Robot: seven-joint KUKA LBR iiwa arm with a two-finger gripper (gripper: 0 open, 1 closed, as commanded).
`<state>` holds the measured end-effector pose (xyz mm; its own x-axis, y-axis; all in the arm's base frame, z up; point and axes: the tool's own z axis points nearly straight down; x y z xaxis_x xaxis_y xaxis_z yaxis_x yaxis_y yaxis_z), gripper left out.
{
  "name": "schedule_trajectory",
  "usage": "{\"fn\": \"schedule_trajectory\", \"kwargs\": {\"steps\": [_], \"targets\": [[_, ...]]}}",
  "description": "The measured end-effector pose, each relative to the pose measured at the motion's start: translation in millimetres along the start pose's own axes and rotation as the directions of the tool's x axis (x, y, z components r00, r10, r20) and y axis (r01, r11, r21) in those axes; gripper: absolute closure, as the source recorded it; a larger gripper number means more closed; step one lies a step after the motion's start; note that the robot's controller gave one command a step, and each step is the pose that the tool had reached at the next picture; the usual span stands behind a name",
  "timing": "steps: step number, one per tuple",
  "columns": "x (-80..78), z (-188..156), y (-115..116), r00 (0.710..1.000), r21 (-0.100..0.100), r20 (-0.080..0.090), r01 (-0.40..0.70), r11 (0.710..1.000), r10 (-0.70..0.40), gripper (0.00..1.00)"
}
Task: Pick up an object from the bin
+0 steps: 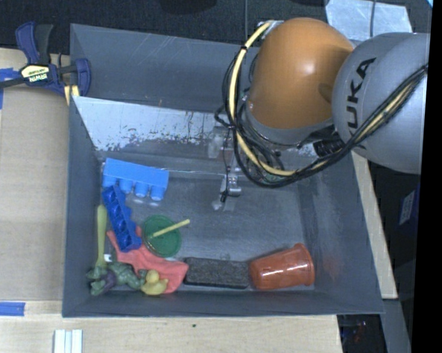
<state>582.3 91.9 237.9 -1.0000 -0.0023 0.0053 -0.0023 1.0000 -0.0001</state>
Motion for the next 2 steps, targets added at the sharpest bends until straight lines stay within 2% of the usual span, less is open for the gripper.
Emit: {"fn": "schedule_trajectory", "kwargs": {"steps": [1, 2], "targets": [[-1.3, -4.7, -0.4, 1.000, -0.001, 0.008, -0.002, 1.000, 0.002, 0.00], [37.4, 61.4, 23.0, 0.998, -0.001, 0.012, 0.069, 0.998, -0.069, 0.00]]}}
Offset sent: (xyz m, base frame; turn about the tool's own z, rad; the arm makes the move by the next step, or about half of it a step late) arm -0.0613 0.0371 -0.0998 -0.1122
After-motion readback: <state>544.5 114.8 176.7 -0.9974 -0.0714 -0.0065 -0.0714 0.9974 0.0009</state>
